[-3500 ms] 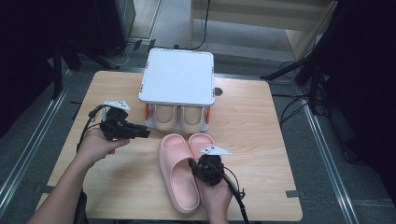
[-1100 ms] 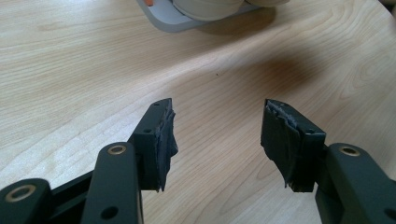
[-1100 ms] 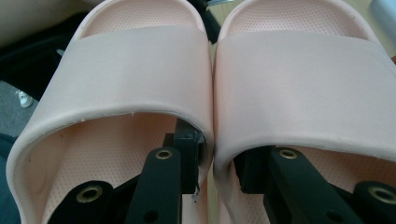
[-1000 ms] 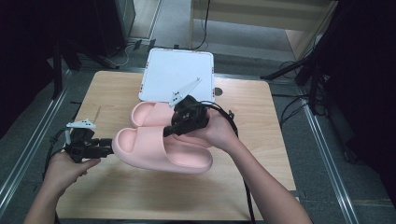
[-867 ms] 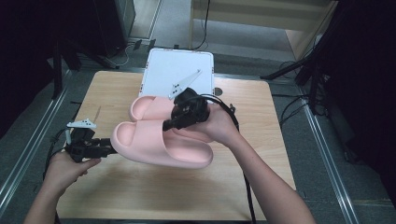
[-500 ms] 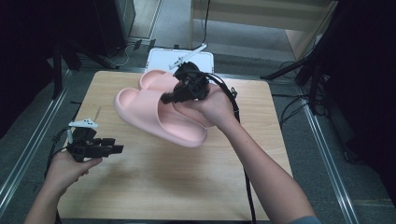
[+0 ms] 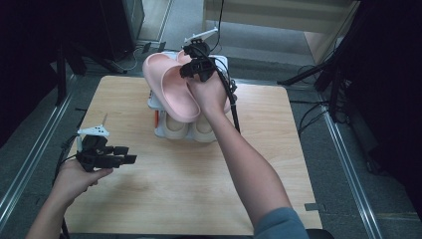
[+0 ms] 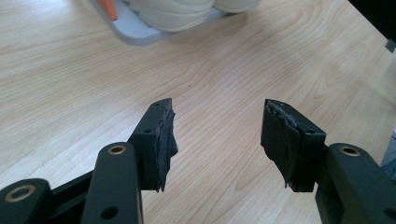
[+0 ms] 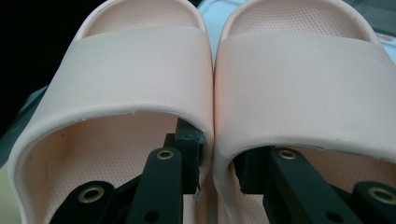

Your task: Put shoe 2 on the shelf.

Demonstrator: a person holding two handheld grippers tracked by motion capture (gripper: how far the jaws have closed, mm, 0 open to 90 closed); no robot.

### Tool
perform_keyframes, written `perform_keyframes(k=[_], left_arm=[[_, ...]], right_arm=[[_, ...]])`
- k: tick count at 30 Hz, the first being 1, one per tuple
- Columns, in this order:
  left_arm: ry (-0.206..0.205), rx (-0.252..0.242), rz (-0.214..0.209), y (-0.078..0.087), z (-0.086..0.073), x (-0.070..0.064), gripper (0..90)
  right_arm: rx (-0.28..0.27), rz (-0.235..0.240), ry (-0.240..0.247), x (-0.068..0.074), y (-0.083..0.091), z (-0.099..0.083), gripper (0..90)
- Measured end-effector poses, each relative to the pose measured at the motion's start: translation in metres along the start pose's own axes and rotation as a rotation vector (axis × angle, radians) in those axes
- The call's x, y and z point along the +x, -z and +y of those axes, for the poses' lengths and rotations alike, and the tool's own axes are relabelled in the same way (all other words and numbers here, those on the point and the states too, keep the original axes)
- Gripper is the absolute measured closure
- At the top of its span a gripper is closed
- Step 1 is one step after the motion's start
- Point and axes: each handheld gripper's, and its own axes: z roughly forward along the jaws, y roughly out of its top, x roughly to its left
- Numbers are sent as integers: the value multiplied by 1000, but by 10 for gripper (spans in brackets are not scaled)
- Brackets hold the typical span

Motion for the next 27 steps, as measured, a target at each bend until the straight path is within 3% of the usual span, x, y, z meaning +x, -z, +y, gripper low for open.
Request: perform_keyframes(k=[4, 8, 12, 17, 24, 27], left_arm=[[-8, 12, -8, -3, 2, 0, 443], [-15, 15, -16, -6, 4, -1, 443], [-20, 25, -22, -9, 5, -3, 443], [-22, 20, -30, -8, 5, -3, 443], [-24, 18, -37, -8, 6, -2, 443], [-26, 14, -44, -8, 6, -3, 443]], right_arm=[[-7, -53, -130, -6, -11, 10, 736], [-15, -120, -165, -5, -15, 19, 733], [-34, -146, -246, -10, -16, 26, 732], [-17, -191, -295, -13, -24, 27, 730], [3, -245, -286, -9, -38, 26, 723], [-1, -262, -317, -12, -41, 26, 719]])
